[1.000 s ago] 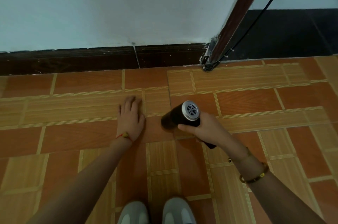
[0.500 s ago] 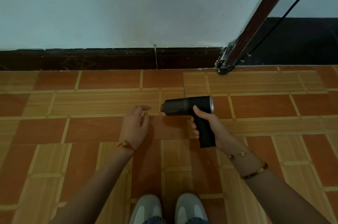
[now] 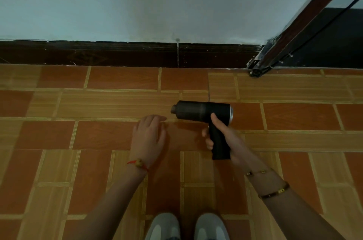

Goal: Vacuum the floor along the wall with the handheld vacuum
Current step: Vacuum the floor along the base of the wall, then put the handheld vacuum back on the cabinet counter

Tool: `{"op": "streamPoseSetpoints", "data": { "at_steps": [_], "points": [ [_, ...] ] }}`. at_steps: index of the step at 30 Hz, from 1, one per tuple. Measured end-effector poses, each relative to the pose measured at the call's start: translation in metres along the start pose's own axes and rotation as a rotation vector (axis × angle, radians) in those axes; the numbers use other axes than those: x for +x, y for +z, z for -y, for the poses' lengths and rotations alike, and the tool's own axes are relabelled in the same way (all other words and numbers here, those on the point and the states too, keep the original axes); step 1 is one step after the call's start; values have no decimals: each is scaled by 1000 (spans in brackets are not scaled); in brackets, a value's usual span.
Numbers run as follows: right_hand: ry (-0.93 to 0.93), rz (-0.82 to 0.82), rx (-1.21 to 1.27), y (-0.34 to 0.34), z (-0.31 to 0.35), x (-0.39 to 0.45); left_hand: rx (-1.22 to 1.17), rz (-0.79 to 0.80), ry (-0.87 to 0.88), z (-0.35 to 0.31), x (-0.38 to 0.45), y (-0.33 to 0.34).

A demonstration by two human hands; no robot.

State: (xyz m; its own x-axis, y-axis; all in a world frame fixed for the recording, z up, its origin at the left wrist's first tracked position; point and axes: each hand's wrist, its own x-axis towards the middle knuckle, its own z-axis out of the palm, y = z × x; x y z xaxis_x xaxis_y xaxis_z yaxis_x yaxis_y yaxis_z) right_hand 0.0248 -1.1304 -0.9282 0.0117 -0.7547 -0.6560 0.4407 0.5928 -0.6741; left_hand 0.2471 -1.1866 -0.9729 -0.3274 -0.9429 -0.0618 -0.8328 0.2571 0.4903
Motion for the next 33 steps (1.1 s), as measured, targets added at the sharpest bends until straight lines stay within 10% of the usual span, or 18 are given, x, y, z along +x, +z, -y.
{"op": "streamPoseSetpoints", "data": {
  "at_steps": [9, 33],
  "points": [
    [72, -126, -56, 43, 84, -43, 5, 67, -54, -52, 20, -113],
    [42, 93, -166, 344, 542, -529, -83, -216, -170, -375, -109, -751]
  ]
}}
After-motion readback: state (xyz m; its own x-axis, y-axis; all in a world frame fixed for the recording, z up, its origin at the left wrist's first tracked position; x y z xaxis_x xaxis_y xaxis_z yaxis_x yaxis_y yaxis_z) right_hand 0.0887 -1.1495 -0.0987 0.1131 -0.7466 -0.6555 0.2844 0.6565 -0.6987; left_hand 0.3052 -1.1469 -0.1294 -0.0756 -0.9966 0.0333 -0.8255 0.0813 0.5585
